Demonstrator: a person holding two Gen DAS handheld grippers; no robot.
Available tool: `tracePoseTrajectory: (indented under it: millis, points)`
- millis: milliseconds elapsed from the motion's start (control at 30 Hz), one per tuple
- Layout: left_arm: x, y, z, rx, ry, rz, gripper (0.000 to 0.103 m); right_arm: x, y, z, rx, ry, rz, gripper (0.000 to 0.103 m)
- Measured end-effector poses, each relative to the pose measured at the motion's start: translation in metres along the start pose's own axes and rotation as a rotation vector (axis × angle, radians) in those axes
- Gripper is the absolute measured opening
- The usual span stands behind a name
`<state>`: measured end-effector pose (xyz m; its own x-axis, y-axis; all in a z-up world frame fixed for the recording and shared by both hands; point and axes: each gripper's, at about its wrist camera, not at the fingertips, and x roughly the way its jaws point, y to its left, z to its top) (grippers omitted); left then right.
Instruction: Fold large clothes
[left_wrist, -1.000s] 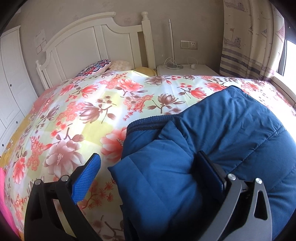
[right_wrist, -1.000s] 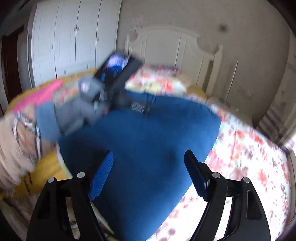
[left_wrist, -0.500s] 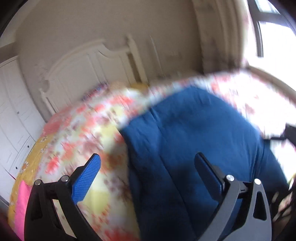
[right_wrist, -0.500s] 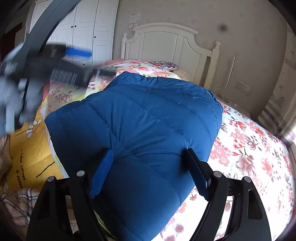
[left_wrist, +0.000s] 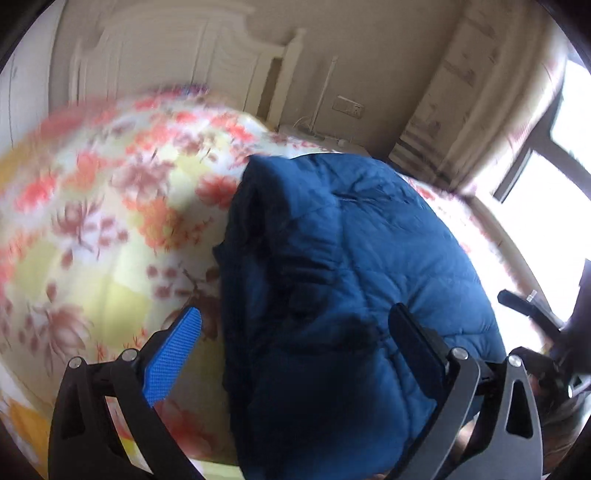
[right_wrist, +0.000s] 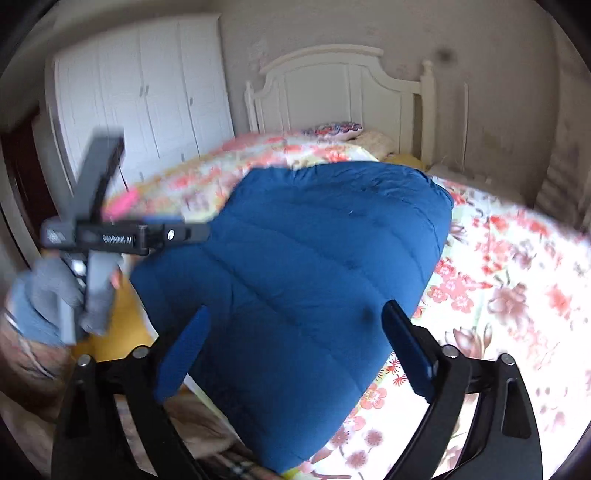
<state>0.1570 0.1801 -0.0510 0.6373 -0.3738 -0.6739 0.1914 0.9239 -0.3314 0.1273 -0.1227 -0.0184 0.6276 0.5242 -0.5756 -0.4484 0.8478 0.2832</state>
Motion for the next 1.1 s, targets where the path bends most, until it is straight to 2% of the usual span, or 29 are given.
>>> tracePoseTrajectory:
  millis: [33, 100, 133, 200, 233, 300, 367, 400, 500, 600, 633, 667, 733, 833, 933, 1100]
  points:
    - [0.002, 0.011, 0.003, -0.047, 0.031, -0.023, 0.101, -0.002, -0.015, 0.003, 0.078, -0.01, 0.01, 0.094]
    - [0.017, 0.032, 0.007, -0.13, 0.133, -0.077, 0.101, 0.006, -0.042, 0.002, 0.213, 0.024, 0.083, 0.094]
    - [0.026, 0.038, 0.007, -0.147, 0.18, -0.131, 0.101, 0.016, -0.052, 0.0, 0.272, 0.067, 0.137, 0.094]
    - [0.039, 0.046, 0.008, -0.169, 0.221, -0.181, 0.101, 0.037, -0.062, -0.008, 0.347, 0.151, 0.167, 0.094]
    - [0.042, 0.047, 0.008, -0.169, 0.226, -0.194, 0.101, 0.048, -0.064, -0.012, 0.367, 0.185, 0.178, 0.095]
    - [0.047, 0.05, 0.007, -0.177, 0.237, -0.218, 0.101, 0.059, -0.066, -0.017, 0.401, 0.197, 0.239, 0.096]
    - [0.054, 0.053, 0.004, -0.188, 0.25, -0.242, 0.101, 0.066, -0.066, -0.019, 0.428, 0.211, 0.264, 0.099]
    - [0.057, 0.055, 0.002, -0.198, 0.255, -0.267, 0.101, 0.069, -0.065, -0.018, 0.421, 0.221, 0.264, 0.099]
    - [0.06, 0.055, 0.001, -0.175, 0.243, -0.277, 0.101, 0.075, -0.059, -0.017, 0.41, 0.233, 0.258, 0.099]
    - [0.065, 0.05, -0.002, -0.175, 0.267, -0.353, 0.101, 0.079, -0.051, -0.016, 0.383, 0.221, 0.243, 0.099]
    - [0.066, 0.049, -0.004, -0.174, 0.258, -0.365, 0.1, 0.078, -0.049, -0.016, 0.368, 0.208, 0.24, 0.098]
    - [0.066, 0.048, -0.006, -0.174, 0.248, -0.375, 0.096, 0.074, -0.044, -0.016, 0.337, 0.178, 0.229, 0.091]
    - [0.064, 0.048, -0.009, -0.189, 0.204, -0.399, 0.081, 0.07, -0.035, -0.017, 0.286, 0.127, 0.197, 0.083]
    - [0.05, 0.043, -0.016, -0.173, 0.084, -0.39, 0.067, 0.068, -0.027, -0.013, 0.221, 0.069, 0.146, 0.076]
    - [0.045, 0.032, -0.012, -0.166, 0.004, -0.388, 0.059, 0.061, -0.022, -0.001, 0.141, 0.018, 0.079, 0.069]
    - [0.065, -0.004, 0.026, -0.134, -0.03, -0.42, 0.057, 0.044, -0.052, 0.032, 0.102, -0.075, -0.017, 0.066]
